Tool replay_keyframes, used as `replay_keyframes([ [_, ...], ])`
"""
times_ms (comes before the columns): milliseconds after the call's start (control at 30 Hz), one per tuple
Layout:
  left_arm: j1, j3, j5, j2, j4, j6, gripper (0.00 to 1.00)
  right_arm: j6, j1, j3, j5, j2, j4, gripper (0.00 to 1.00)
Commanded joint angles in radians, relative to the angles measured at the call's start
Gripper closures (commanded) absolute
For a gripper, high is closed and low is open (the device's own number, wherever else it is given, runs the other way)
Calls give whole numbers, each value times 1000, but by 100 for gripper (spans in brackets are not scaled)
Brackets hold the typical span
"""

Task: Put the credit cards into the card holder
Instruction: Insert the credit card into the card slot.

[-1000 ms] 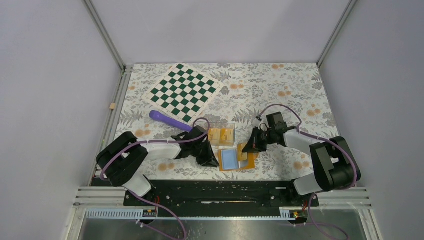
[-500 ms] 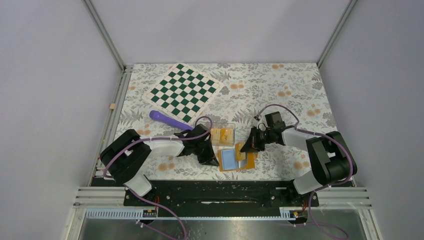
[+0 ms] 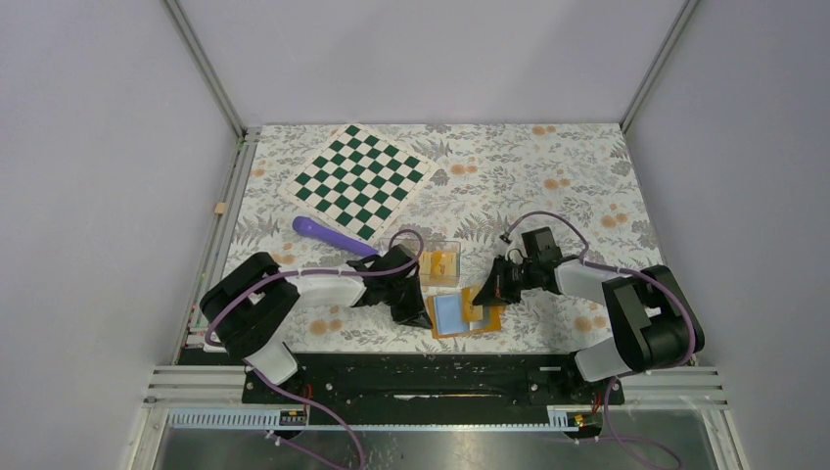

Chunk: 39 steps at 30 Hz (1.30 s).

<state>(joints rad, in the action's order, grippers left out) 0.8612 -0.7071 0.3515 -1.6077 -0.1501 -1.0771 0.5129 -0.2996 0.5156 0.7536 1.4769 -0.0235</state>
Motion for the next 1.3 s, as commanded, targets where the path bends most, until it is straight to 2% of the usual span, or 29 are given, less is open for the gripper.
replay_keyframes([
  [0,22,-29,-29,-24,-18,10,100,11,5,-32,17,-29,62,100],
  [267,52,-32,-31,-28,-18,10,100,66,5,-91,63,-71,107,100],
  [633,59,-66,-63,-32,-82,43,100,68,5,-124,65,-132,49,100],
  [1267,74,-144,-76,-81,-138,94,100,81,4,-163,104,-137,30,100],
])
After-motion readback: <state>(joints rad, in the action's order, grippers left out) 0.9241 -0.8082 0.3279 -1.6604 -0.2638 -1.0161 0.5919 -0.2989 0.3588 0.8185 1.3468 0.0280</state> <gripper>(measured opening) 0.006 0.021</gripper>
